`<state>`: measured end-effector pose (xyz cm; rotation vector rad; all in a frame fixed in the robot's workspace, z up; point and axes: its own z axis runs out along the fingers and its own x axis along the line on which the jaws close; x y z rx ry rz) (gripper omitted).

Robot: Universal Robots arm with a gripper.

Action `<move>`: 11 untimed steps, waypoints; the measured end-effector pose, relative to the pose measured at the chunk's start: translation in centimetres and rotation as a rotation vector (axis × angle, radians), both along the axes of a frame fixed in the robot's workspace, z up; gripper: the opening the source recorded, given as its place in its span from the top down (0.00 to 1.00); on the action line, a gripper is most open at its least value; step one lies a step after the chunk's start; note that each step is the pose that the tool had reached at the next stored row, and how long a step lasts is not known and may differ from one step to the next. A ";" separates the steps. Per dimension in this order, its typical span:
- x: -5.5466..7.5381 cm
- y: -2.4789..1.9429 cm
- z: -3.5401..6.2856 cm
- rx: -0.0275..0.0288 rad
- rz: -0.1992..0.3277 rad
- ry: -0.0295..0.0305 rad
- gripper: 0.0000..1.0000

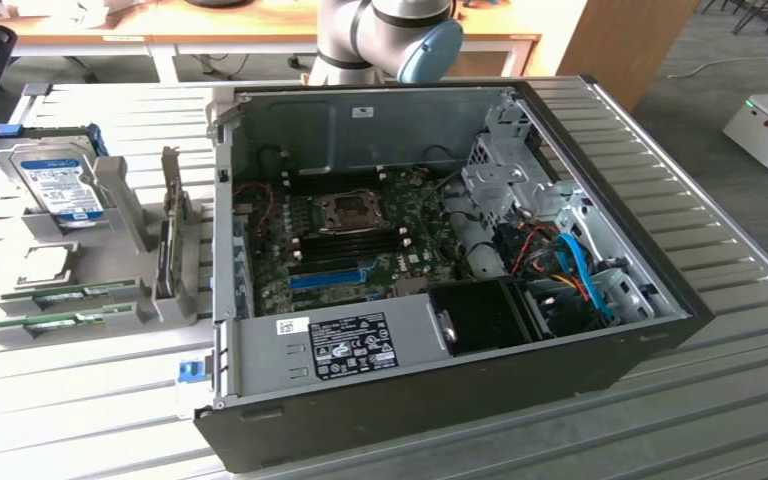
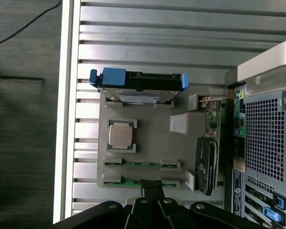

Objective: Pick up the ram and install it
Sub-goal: 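Pick up the ram and move it above insertion slot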

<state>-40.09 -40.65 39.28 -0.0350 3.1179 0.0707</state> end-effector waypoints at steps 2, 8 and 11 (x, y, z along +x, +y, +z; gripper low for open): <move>0.0 0.00 -0.01 0.0000 0.023 0.0000 0.89; 0.0 0.00 -0.02 0.0000 0.093 0.0000 0.89; 0.0 0.00 -0.03 0.0000 0.130 0.0000 0.89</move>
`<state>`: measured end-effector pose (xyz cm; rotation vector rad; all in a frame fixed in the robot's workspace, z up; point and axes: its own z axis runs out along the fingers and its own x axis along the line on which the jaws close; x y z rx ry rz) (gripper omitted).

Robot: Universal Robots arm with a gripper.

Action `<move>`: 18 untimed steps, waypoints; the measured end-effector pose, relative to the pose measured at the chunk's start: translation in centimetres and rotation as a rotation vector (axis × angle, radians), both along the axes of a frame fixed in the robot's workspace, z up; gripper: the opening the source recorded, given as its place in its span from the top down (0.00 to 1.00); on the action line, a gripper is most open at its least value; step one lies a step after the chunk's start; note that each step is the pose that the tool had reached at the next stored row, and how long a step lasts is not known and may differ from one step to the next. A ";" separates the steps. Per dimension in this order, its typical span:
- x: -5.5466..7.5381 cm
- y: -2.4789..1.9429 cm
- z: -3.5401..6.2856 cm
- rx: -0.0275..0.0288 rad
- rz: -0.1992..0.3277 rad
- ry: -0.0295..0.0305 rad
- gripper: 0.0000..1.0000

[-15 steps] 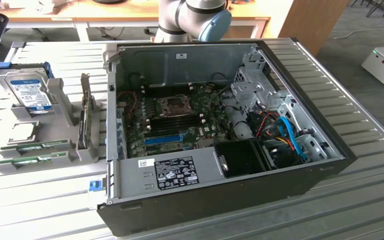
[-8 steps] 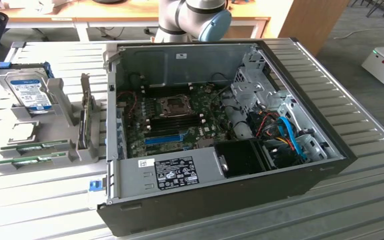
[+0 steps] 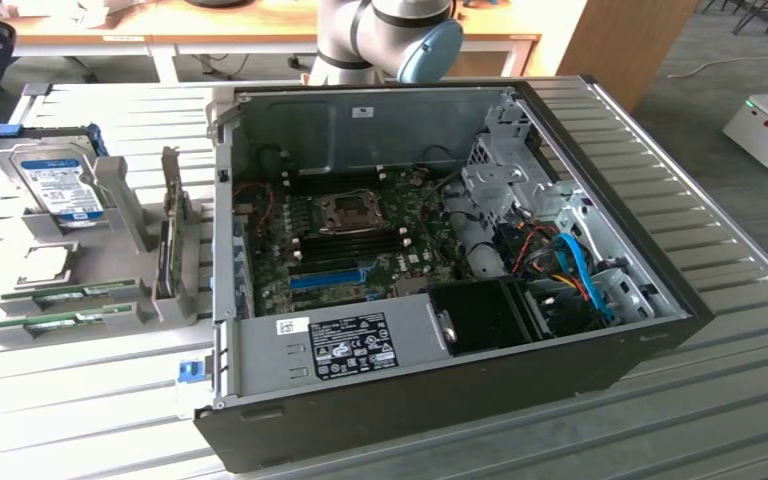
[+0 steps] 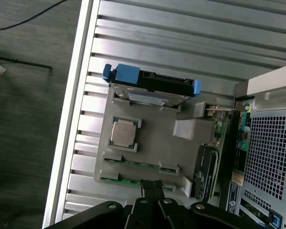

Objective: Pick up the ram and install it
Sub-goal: 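Pick up the ram and move it above insertion slot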

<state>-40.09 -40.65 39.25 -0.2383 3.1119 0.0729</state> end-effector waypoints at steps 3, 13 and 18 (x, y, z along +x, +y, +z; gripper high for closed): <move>0.0 0.00 -0.01 0.0000 0.039 -0.0001 0.89; 0.0 0.00 -0.03 0.0000 0.171 0.0000 0.89; 0.0 0.00 -0.03 0.0000 0.232 0.0002 0.89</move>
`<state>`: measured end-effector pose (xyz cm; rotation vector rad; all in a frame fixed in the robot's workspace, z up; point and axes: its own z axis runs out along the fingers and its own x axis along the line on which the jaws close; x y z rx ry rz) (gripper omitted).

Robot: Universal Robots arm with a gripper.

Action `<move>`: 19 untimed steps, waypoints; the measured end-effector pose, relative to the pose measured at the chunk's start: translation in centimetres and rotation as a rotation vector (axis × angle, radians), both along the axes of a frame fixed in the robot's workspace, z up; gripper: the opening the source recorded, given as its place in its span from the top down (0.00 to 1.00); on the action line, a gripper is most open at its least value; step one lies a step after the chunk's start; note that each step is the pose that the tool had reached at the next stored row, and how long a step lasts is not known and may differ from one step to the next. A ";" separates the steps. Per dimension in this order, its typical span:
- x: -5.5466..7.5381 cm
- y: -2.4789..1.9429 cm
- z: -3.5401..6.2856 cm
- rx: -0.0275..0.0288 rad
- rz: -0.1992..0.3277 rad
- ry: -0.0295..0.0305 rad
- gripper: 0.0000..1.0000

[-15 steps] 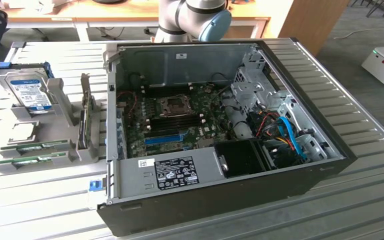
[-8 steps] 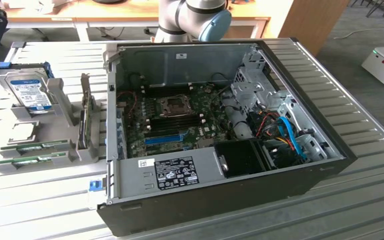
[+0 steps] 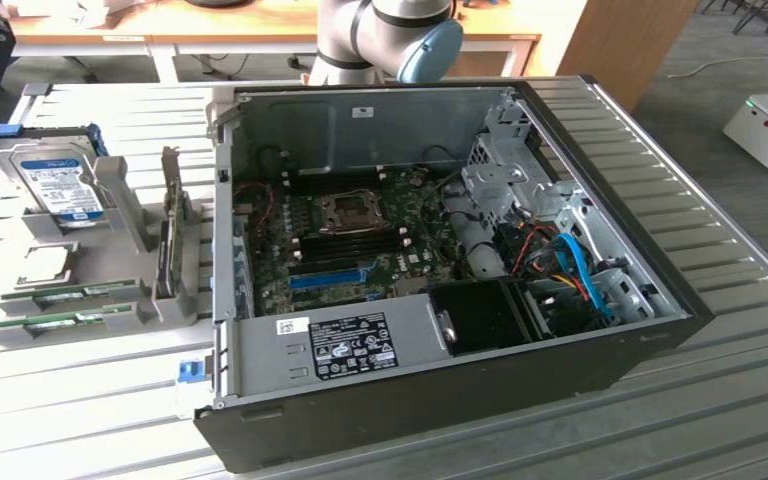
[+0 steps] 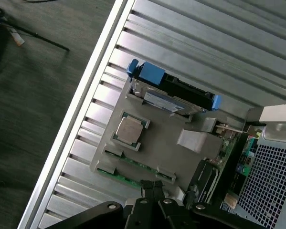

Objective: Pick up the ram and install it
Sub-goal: 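Pick up the ram and move it above insertion slot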

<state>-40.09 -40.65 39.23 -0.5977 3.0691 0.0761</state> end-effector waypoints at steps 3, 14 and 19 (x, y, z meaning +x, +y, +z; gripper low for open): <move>0.0 0.00 0.00 0.0000 0.035 0.0000 0.89; 0.0 0.00 0.00 0.0000 0.155 0.0000 0.89; 0.0 0.00 -0.01 0.0000 0.211 0.0000 0.89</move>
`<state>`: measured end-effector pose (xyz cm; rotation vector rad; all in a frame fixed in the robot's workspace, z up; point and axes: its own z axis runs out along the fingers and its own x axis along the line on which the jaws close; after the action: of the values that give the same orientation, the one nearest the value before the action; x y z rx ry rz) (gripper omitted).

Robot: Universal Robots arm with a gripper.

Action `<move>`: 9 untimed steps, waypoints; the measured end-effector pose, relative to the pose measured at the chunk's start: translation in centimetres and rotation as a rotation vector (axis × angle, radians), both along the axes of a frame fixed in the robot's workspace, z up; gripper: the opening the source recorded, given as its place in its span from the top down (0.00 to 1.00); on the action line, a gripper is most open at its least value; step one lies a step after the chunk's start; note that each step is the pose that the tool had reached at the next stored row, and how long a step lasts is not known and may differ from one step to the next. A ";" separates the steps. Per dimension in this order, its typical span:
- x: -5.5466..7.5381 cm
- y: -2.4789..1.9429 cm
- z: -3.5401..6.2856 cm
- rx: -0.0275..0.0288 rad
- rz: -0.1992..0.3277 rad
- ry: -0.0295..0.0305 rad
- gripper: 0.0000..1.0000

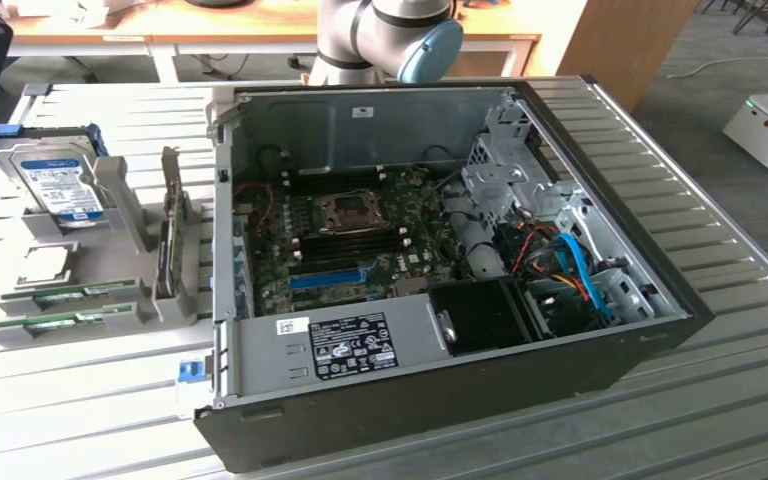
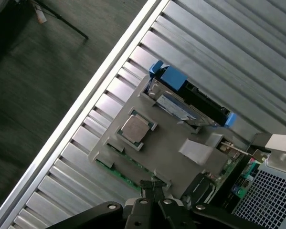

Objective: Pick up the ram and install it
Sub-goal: 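Pick up the ram and move it above insertion slot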

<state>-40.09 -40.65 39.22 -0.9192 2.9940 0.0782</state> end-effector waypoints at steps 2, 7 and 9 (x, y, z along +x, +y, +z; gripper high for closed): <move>0.0 0.00 0.00 0.0001 0.020 -0.0001 0.89; 0.0 0.00 0.00 0.0000 0.051 -0.0001 0.89; 0.0 0.00 0.00 0.0000 0.051 0.0000 0.89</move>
<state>-40.09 -40.65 39.22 -0.9956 2.9708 0.0785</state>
